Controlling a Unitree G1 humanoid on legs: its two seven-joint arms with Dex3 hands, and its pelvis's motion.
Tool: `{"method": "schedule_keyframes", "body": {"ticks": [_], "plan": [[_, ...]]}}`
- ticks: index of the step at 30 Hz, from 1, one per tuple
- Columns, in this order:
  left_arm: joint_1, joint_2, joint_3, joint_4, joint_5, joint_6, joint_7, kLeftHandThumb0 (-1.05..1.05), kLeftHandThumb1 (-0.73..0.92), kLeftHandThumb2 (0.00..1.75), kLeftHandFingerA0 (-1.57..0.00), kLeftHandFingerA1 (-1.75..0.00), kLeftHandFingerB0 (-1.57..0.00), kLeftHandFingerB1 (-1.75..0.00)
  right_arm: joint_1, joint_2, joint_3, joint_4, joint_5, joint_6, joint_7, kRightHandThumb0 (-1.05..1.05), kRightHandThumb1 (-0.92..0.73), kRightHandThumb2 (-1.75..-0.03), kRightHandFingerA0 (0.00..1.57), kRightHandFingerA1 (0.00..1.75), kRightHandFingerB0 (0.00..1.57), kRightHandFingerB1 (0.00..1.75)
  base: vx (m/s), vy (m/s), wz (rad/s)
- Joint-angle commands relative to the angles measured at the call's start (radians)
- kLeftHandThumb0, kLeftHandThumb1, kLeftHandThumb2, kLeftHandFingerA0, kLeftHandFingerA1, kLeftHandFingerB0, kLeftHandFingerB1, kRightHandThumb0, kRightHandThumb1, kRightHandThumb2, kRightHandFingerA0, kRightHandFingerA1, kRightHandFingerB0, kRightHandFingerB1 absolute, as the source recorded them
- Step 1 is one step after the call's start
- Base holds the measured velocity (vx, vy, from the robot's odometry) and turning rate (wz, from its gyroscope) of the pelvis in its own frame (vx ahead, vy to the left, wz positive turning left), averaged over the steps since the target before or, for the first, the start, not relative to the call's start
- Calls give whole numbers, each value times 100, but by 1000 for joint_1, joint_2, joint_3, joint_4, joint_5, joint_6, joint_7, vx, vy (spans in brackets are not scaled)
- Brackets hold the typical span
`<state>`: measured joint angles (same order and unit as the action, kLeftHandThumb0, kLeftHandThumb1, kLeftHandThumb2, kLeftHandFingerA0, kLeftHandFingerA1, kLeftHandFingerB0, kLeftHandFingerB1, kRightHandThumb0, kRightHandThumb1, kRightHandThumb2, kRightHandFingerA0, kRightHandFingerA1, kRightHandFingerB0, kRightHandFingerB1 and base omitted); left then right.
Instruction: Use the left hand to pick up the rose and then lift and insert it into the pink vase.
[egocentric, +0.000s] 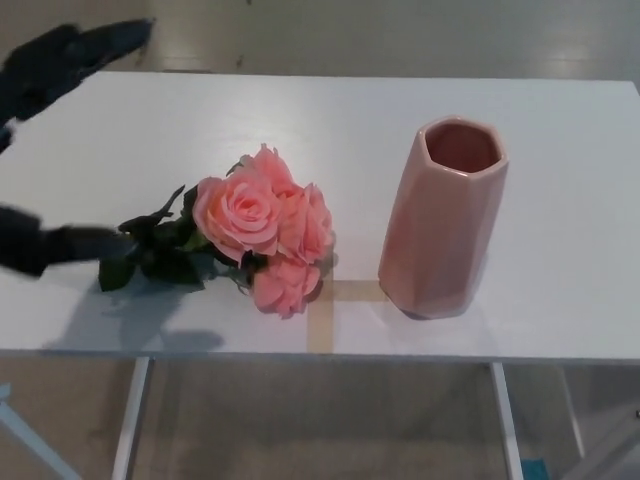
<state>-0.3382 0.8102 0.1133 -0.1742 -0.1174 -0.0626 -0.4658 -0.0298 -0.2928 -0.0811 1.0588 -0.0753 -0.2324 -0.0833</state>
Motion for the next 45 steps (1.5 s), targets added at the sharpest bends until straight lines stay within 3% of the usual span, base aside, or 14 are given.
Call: {"method": "schedule_keyframes", "body": {"ticks": [1, 2, 4, 5, 9, 10, 12, 13, 14, 15, 21, 29, 45], "plan": [[-269, -24, -256, 258, 274, 325, -35, -47, 44, 54, -2, -24, -6, -25, -13, -24, 15, 50, -27, -34, -6, -20, -58, -56, 58, 47, 47, 42, 0, 0, 0], [-295, -34, -278, 283, 282, 350, -36, -51, 36, 68, -4, -20, -6, -23, -12, -23, 15, 50, -24, -36, -5, -20, -58, -56, 58, 47, 47, 42, 0, 0, 0], [-343, -53, -314, 328, 285, 401, -43, -51, 36, 68, -5, -21, -6, -23, -8, -23, 14, 44, -19, -38, 3, -20, -58, -56, 58, 47, 47, 42, 0, 0, 0], [-367, -64, -333, 353, 287, 424, -46, -48, 44, 53, -3, -24, -6, -24, -7, -24, 12, 42, -14, -40, 10, -19, -58, -56, 57, 47, 47, 42, 0, 0, 0], [-430, -93, -382, 435, 308, 450, -41, -50, 43, 53, -4, -26, -5, -25, -10, -25, 9, 44, -9, -42, 19, -19, -58, -56, 57, 47, 47, 42, 0, 0, 0], [-461, -110, -406, 486, 321, 454, -38, -51, 35, 68, -6, -24, -6, -21, -14, -24, 10, 47, -8, -41, 21, -19, -58, -56, 57, 47, 46, 42, 0, 0, 0], [-488, -122, -426, 527, 325, 464, -41, -51, 35, 69, -5, -25, -5, -20, -16, -23, 10, 48, -7, -39, 25, -19, -58, -57, 57, 47, 46, 42, 0, 0, 0], [-505, -133, -441, 558, 328, 474, -46, -51, 35, 69, -5, -25, -5, -20, -16, -22, 9, 48, -4, -39, 31, -19, -58, -57, 57, 47, 46, 42, 0, 0, 0], [-517, -139, -450, 583, 330, 479, -50, -49, 41, 54, -5, -25, -4, -23, -16, -22, 9, 49, -3, -39, 33, -19, -58, -57, 57, 47, 46, 42, 0, 0, 0], [-528, -145, -464, 601, 331, 500, -65, -47, 33, 70, -2, -22, -2, -19, -16, -24, 8, 48, 0, -39, 40, -19, -58, -57, 56, 47, 46, 42, 0, 0, 0], [-589, -164, -551, 677, 361, 576, -132, -48, 34, 67, 0, -8, 0, -7, -16, -29, -1, 51, 12, -40, 62, -19, -58, -57, 56, 47, 46, 42, 0, 0, 0], [-632, -171, -643, 716, 420, 589, -181, -54, 36, 68, 0, 0, 0, -1, -21, -28, -9, 58, 17, -37, 74, -19, -58, -57, 56, 46, 46, 42, 0, 0, 0], [-637, -170, -583, 728, 434, 572, -230, -55, 37, 69, 0, 0, 0, -2, -16, -29, -19, 63, 15, -39, 79, -19, -58, -57, 55, 46, 46, 42, 0, 0, 0]]}}
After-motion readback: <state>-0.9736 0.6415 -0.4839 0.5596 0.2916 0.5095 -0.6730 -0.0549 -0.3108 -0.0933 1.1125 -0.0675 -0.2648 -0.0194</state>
